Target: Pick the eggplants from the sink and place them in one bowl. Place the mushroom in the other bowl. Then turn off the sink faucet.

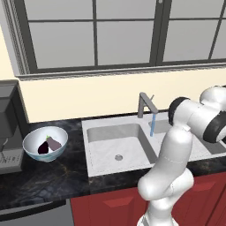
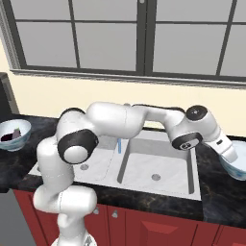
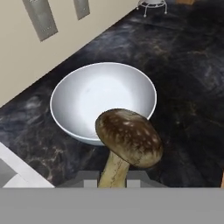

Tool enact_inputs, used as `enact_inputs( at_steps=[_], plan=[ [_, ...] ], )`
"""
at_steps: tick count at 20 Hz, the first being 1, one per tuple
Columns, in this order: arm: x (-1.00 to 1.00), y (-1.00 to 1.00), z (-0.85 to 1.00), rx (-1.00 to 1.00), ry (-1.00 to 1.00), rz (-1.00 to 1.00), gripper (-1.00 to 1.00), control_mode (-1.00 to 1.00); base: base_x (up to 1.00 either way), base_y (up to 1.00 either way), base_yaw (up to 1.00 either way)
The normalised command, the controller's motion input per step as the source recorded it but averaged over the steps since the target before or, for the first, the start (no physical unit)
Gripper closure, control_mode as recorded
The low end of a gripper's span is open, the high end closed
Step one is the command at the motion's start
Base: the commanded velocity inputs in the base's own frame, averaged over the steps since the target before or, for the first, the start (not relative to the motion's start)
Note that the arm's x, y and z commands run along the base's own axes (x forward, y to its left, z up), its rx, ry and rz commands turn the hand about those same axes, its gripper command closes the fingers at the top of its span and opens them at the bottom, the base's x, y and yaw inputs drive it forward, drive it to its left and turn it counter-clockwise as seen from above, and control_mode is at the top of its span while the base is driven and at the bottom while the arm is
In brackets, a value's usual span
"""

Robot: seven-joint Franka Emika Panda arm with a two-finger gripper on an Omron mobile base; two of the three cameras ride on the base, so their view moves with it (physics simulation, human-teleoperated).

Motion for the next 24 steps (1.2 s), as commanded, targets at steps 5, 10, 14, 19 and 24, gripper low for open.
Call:
enact_inputs(
  at_steps=[5,10,14,19,24],
  plan=[
    [0.08,-0.28,-0.20,0.06,0.00,0.00,1.00,-1.00,0.00,0.00,0.00],
    [0.05,-0.30,-0.17,0.06,0.00,0.00,1.00,-1.00,0.00,0.00,0.00],
    [0.21,-0.08,-0.06,0.01,0.00,0.00,1.00,-1.00,0.00,0.00,0.00],
    [0.40,0.00,-0.16,0.00,0.00,0.00,1.00,-1.00,0.00,0.00,0.00],
    [0.30,0.00,-0.38,0.00,0.02,0.00,1.00,-1.00,0.00,0.00,0.00]
  ],
)
